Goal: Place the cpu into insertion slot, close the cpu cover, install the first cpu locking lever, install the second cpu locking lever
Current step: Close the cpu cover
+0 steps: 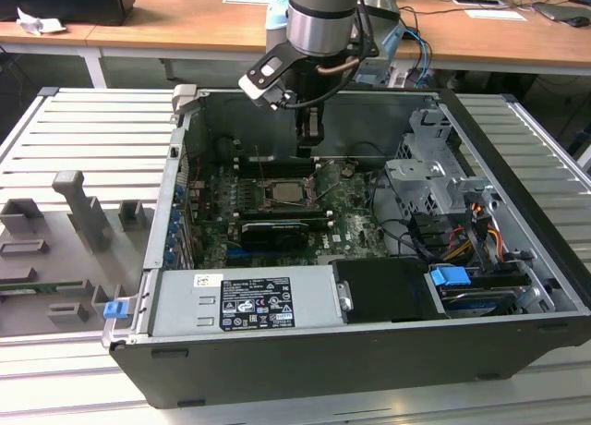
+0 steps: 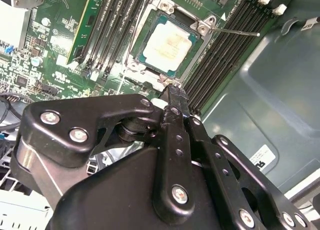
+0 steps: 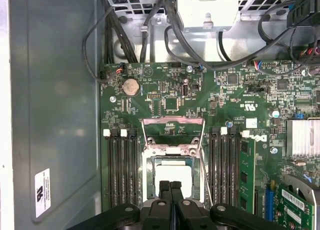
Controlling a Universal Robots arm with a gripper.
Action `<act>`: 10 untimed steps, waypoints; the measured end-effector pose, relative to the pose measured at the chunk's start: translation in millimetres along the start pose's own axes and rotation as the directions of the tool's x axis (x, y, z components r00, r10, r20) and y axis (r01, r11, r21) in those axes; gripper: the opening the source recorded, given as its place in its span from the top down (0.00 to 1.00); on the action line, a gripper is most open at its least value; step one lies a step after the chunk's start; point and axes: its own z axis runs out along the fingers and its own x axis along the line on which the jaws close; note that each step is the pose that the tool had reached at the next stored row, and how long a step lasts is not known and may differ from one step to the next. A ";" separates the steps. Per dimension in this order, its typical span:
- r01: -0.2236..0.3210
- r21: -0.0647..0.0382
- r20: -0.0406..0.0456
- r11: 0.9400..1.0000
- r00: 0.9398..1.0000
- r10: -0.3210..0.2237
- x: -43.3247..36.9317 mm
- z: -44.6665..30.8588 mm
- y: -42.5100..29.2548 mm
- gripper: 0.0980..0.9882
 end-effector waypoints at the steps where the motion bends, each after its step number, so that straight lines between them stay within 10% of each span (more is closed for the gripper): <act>1: 0.000 0.000 0.000 1.000 1.000 0.000 0.0 -0.1 0.1 0.99; 10: 0.000 0.000 0.000 1.000 1.000 0.000 0.5 -0.8 2.6 0.99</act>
